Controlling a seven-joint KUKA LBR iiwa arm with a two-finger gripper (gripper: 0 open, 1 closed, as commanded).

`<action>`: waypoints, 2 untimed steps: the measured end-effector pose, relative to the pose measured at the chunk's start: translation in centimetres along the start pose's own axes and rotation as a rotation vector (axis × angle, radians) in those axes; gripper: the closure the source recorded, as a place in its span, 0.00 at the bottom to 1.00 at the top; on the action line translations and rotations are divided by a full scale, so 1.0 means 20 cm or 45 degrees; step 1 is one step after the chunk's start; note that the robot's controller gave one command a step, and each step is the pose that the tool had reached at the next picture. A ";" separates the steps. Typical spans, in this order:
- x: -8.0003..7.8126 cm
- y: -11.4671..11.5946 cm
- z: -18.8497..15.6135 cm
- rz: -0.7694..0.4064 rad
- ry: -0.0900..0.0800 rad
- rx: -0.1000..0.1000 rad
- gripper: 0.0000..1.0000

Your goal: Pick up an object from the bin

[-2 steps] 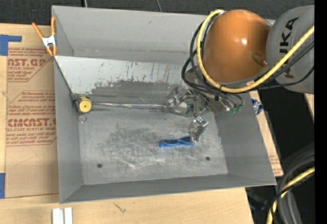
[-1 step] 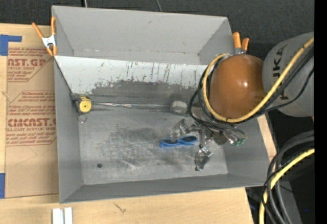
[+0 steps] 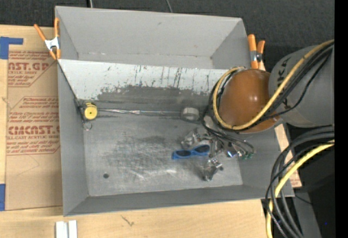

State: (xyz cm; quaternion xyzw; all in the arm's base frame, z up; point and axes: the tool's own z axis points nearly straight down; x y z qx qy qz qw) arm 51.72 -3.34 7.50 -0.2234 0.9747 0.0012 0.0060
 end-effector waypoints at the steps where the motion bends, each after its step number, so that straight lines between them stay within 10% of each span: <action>1: -0.01 0.00 -0.02 -0.003 -0.001 0.002 1.00; 2: -0.05 0.04 -0.63 -0.001 0.005 0.004 1.00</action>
Offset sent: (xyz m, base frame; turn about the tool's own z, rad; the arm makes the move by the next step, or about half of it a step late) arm 0.0000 0.0000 0.0000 0.0000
